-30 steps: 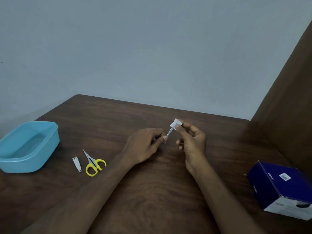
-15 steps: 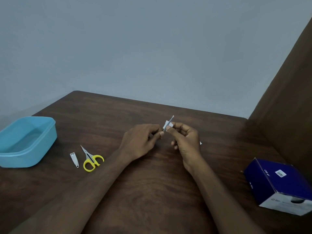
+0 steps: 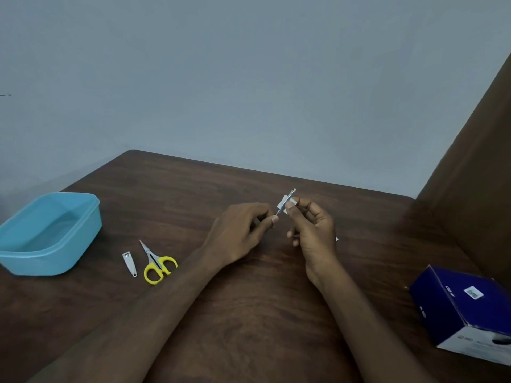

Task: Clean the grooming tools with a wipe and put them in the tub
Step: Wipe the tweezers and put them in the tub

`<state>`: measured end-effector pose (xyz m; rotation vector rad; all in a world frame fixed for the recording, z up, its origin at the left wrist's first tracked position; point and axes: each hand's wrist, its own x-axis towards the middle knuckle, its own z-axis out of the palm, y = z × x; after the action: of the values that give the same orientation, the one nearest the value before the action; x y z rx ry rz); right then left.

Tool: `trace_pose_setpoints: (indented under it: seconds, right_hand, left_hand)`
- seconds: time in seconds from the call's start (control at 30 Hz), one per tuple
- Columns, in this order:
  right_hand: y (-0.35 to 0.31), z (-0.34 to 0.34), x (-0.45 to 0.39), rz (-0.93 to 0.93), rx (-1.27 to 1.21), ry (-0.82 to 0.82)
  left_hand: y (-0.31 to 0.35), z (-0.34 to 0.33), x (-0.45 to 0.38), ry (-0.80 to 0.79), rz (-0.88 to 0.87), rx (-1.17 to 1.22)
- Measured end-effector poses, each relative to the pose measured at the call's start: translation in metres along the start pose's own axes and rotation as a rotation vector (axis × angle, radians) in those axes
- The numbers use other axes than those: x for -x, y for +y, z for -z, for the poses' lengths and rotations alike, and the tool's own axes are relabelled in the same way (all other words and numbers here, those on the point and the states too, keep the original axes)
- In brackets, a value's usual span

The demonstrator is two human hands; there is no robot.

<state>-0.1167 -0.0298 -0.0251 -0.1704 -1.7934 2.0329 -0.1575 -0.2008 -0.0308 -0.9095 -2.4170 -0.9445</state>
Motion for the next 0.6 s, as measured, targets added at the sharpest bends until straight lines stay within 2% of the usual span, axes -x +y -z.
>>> trace_pose_setpoints:
  seconds: [0.2,0.43,0.6]
  right_hand:
    - [-0.001,-0.004,-0.001,0.023,-0.040,-0.017]
    - [-0.004,0.003,-0.005,0.129,0.027,0.116]
    - [0.001,0.008,-0.010,0.097,0.043,0.163]
  left_hand:
    - [0.000,0.001,0.001,0.021,0.013,-0.020]
    - [-0.001,-0.001,-0.001,-0.034,-0.040,-0.056]
    - [0.002,-0.002,0.002,-0.058,-0.046,-0.143]
